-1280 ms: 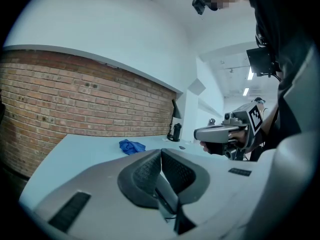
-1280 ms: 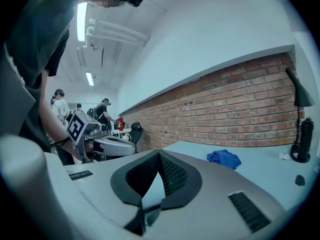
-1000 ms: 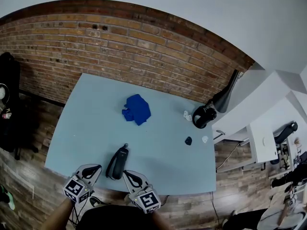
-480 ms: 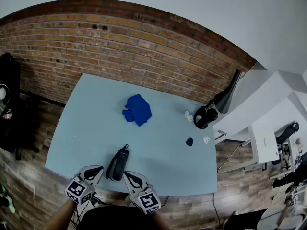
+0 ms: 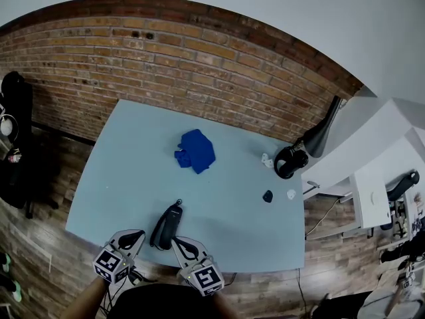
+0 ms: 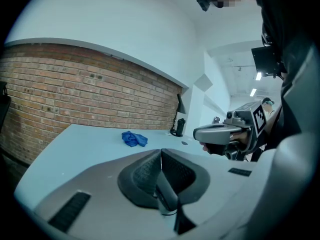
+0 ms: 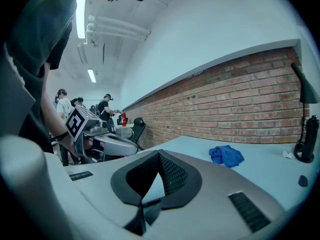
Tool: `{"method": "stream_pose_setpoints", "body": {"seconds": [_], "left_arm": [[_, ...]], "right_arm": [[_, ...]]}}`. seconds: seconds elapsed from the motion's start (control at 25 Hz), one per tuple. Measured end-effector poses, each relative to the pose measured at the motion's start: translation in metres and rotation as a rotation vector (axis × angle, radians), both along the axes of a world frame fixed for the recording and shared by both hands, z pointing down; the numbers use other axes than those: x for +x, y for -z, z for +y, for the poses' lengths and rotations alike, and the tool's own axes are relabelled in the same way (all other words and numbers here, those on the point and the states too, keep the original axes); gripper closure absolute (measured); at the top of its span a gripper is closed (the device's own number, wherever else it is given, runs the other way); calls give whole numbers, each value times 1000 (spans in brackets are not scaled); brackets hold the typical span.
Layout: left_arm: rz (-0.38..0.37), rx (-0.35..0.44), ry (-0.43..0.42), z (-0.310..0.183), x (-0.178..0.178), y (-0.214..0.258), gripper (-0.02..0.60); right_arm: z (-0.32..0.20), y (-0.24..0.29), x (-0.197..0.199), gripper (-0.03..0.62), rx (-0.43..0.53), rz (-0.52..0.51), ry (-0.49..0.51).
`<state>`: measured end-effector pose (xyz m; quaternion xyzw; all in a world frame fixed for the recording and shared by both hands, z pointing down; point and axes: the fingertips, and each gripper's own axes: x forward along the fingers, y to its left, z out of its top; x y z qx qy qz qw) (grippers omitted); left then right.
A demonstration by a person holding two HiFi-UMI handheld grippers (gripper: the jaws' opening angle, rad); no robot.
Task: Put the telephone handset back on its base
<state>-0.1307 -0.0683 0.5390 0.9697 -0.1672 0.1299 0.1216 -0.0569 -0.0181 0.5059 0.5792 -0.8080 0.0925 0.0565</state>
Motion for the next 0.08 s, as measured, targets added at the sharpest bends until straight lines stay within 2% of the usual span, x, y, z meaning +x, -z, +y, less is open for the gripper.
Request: {"method": "stream_pose_setpoints", "body": {"seconds": [0.08], "left_arm": [[-9, -8, 16, -2, 0, -3, 546]], "right_arm": [[-1, -1, 2, 583, 2, 0, 0]]}}
